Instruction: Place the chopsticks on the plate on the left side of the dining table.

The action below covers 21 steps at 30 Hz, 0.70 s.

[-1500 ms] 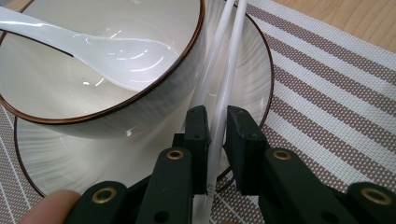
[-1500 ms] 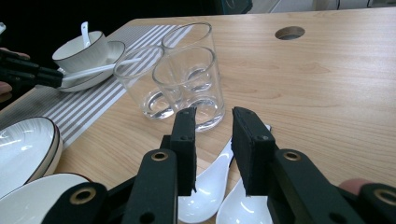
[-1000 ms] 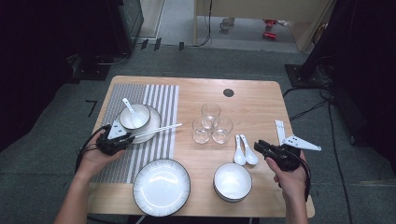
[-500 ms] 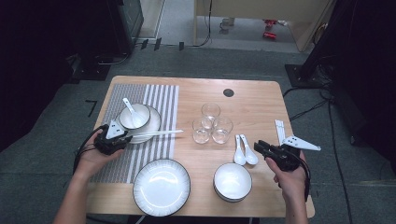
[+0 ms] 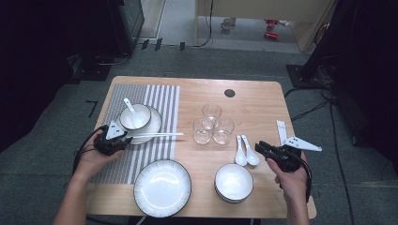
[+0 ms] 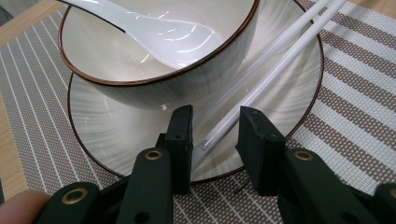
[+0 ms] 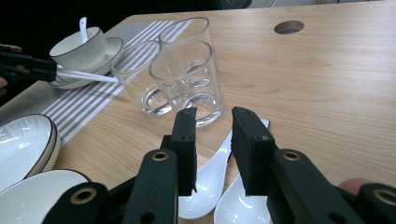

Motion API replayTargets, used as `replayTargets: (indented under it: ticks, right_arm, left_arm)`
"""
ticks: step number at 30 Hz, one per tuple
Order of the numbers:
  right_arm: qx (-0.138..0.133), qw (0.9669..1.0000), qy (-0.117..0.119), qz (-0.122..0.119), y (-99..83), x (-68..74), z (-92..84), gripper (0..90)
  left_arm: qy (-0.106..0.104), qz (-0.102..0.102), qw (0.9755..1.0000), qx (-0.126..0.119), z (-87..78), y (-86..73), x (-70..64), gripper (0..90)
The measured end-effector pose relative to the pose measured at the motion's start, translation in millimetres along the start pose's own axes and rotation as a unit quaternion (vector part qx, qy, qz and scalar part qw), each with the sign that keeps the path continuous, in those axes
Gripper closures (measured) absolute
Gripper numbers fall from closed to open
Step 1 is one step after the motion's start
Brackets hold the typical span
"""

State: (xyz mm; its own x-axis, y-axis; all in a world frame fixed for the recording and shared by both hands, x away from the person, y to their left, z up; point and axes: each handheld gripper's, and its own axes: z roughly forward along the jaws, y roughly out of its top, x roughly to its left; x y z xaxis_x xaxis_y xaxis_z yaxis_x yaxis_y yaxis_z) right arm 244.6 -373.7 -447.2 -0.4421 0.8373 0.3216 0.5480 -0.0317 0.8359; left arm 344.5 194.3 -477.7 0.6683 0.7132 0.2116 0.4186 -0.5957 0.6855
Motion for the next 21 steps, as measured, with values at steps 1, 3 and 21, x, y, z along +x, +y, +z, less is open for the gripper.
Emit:
replayTargets:
  ticks: [1, 3, 21]
  right_arm:
    - [0.000, 1.0000, 0.000, 0.001, -0.1, 0.0, 0.2, 71.2]
    - [0.000, 1.0000, 0.001, 0.000, -0.2, 0.1, 0.5, 71.2]
    - [0.003, 1.0000, 0.002, 0.000, -1.1, 0.7, 3.2, 71.3]
  left_arm:
    - [0.000, -0.002, 1.0000, 0.000, 0.0, 0.0, 0.1, 66.5]
    - [0.001, -0.004, 1.0000, 0.000, 0.2, 0.1, 0.2, 66.5]
    - [0.011, -0.023, 0.9997, 0.002, 2.3, 0.8, 3.4, 67.3]
